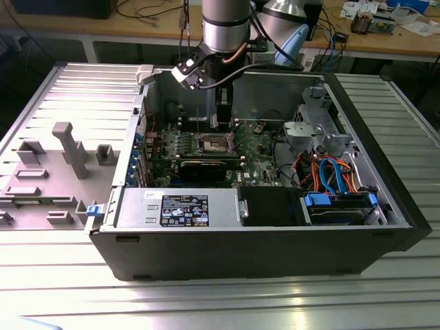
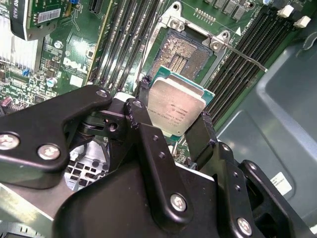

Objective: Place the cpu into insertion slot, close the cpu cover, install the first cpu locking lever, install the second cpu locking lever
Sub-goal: 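Place the cpu into insertion slot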

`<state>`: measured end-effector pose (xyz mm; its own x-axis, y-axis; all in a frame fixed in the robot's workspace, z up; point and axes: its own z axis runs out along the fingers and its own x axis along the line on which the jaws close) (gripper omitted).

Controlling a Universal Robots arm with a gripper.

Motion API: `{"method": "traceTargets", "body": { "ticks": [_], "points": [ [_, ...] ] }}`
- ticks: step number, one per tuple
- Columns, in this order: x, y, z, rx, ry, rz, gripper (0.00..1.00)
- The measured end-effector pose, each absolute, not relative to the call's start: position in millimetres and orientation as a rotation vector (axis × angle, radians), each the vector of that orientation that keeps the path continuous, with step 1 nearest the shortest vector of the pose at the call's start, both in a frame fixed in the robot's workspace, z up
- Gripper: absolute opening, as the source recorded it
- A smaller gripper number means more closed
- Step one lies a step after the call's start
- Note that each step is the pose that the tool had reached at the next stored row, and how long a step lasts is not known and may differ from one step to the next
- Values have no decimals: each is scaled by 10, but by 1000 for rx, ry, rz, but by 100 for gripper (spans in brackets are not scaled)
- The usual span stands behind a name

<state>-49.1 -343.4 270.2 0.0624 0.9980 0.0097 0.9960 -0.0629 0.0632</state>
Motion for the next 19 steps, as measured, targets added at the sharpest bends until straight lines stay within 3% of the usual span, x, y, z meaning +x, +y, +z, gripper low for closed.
{"method": "traceTargets", "body": {
  "ticks": [19],
  "points": [
    [-546, -3432, 2535, 2205, 2169, 100, 55]
  ]
}}
